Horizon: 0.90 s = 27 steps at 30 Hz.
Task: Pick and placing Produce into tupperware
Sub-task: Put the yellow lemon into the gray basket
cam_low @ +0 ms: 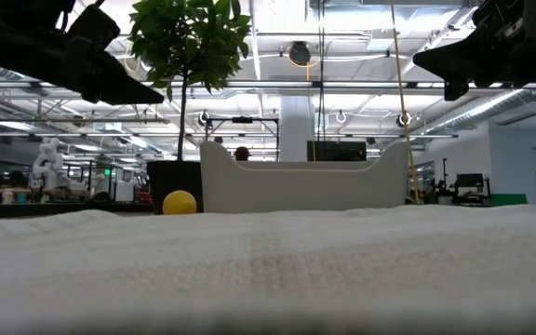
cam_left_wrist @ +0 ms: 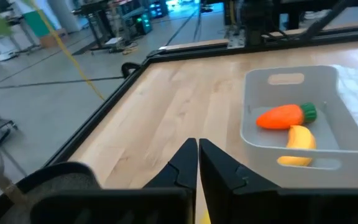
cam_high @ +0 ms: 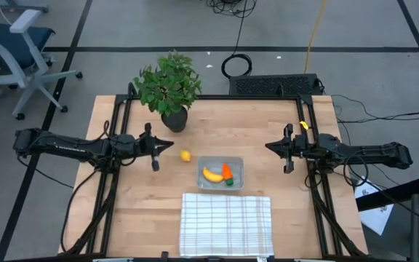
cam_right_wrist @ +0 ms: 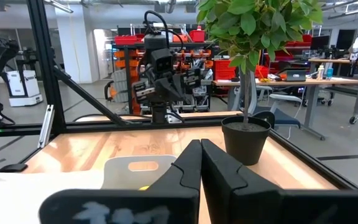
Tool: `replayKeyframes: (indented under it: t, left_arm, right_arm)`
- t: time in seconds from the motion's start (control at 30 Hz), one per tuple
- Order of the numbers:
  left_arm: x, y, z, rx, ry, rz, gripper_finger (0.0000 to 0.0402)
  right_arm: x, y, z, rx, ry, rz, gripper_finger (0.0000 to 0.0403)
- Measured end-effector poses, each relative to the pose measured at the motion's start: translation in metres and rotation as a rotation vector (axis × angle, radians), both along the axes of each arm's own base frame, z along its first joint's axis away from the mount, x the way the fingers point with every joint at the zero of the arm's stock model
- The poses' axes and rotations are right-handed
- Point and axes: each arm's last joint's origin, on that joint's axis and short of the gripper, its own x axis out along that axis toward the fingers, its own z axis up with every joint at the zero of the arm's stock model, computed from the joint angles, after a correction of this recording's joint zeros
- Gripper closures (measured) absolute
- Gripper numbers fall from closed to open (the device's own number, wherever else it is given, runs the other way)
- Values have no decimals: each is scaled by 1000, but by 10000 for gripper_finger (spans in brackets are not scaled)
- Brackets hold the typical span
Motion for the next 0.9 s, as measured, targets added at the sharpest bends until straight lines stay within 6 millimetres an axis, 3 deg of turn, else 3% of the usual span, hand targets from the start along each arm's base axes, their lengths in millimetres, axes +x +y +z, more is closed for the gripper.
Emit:
replayKeyframes:
  t: [0.23, 0.43, 0.7, 0.9]
  left_arm:
    - [4, 0, 22, 78, 63, -28, 398]
    - [12, 0, 46, 167, 131, -53, 373]
    - [40, -1, 56, 373, 249, -172, 393]
    - [66, 1, 59, 364, 318, -202, 393]
  right_arm:
    - [0, 0, 0, -1, 0, 0, 403]
    - [0, 0, 0, 0, 0, -1, 403]
    - [0, 0, -1, 4, 7, -1, 403]
    - [0, 0, -1, 11, 7, 0, 403]
